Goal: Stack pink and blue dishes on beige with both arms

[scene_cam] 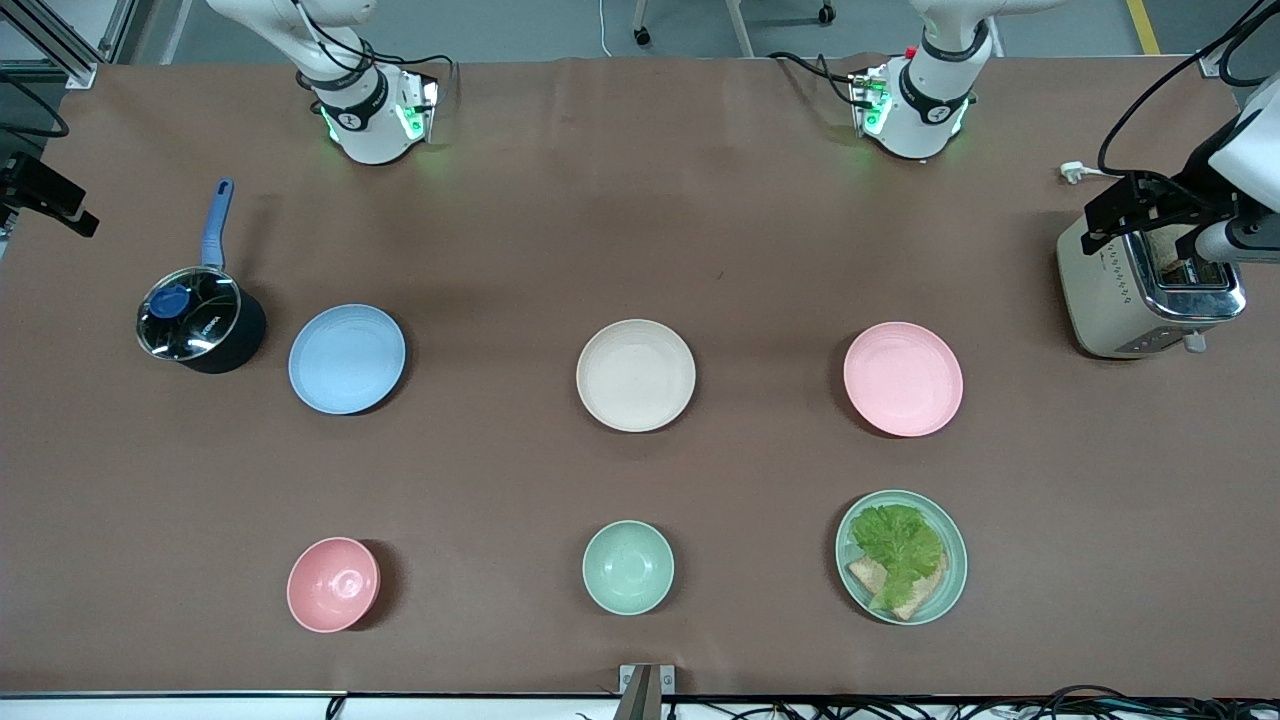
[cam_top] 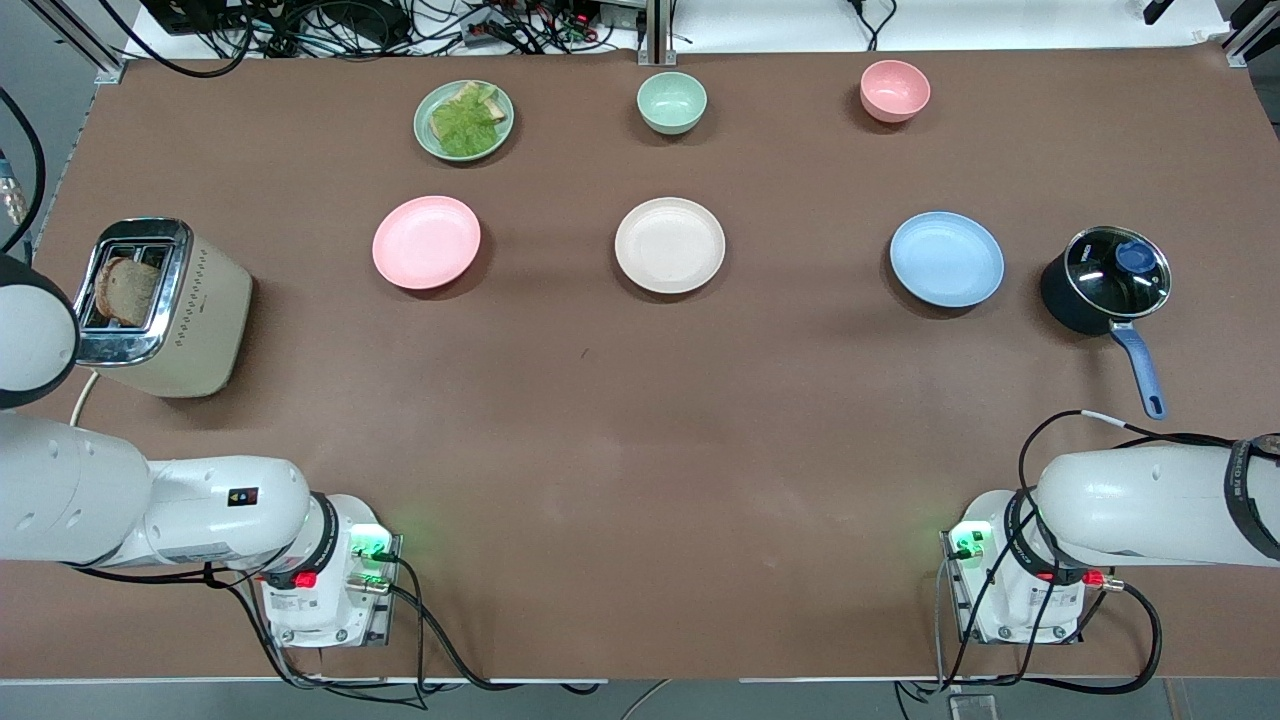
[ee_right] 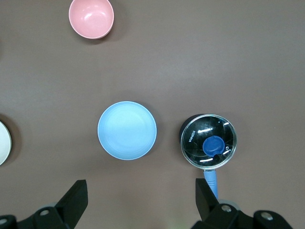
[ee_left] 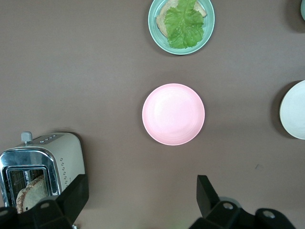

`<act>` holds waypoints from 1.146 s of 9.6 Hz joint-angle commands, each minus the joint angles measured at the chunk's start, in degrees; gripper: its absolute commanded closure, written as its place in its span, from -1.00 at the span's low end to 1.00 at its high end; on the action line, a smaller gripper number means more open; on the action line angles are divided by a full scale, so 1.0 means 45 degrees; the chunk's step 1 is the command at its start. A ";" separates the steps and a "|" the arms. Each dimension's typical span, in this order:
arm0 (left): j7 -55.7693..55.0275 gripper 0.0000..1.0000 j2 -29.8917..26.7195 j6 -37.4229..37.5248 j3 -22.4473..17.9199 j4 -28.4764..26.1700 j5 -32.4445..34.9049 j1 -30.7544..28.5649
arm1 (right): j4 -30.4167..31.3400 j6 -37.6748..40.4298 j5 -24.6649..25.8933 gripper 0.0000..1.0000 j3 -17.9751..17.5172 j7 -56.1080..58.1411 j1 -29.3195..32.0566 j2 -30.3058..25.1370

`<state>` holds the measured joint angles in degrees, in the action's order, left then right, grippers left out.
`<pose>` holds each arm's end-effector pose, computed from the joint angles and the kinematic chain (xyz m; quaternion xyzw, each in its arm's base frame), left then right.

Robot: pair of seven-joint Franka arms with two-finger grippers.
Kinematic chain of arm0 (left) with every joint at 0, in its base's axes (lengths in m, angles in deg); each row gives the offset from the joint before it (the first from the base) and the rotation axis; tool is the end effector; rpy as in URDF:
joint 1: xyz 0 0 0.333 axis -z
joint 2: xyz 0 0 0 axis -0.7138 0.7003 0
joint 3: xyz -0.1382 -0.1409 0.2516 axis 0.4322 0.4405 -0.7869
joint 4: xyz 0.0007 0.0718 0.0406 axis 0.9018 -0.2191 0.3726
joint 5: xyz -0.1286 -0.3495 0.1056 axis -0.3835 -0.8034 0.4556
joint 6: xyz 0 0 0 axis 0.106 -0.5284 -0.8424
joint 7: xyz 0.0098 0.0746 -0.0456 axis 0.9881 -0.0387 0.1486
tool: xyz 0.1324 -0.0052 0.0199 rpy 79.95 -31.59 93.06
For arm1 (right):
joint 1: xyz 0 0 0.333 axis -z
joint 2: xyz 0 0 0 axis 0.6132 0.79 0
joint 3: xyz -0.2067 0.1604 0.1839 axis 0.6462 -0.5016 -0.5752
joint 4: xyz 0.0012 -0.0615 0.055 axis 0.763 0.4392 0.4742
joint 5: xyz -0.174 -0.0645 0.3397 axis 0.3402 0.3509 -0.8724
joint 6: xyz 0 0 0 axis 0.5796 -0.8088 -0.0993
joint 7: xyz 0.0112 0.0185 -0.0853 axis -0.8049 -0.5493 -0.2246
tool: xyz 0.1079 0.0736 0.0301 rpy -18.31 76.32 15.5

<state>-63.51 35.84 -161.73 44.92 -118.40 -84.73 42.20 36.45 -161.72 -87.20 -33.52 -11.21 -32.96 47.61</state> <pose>0.5314 -0.0441 0.6209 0.9992 -0.0394 0.0036 0.0028 0.5003 -0.0618 0.6366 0.9976 -0.0678 0.0114 0.0029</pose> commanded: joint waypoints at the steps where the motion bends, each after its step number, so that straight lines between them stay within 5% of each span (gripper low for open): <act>1: -0.0092 -1.00 0.0190 0.0276 -0.0029 -0.0023 0.0254 0.0001 | -0.0147 0.0072 0.0139 -1.00 -0.0112 -0.0190 0.0151 0.0054; 5: -0.0131 -1.00 0.1026 -0.0189 -0.0049 -0.0314 0.0332 -0.0038 | -0.0050 0.0014 0.0120 -1.00 -0.0093 -0.0190 0.0131 0.0073; 6: -0.0131 -1.00 0.1127 -0.1140 -0.0049 -0.1282 0.0313 -0.0193 | 0.0260 -0.0393 0.0120 -1.00 -0.0112 -0.0190 0.0054 0.0228; 11: -0.0053 -1.00 0.2275 -0.8208 -0.0049 -0.6481 0.0313 -0.0875 | 0.6594 -0.7195 0.0159 -1.00 -0.0093 -0.0074 0.0014 0.0464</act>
<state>-63.63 44.33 -192.50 44.69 -141.85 -84.21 39.43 56.54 -186.30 -87.20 -33.67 -11.22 -33.01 52.00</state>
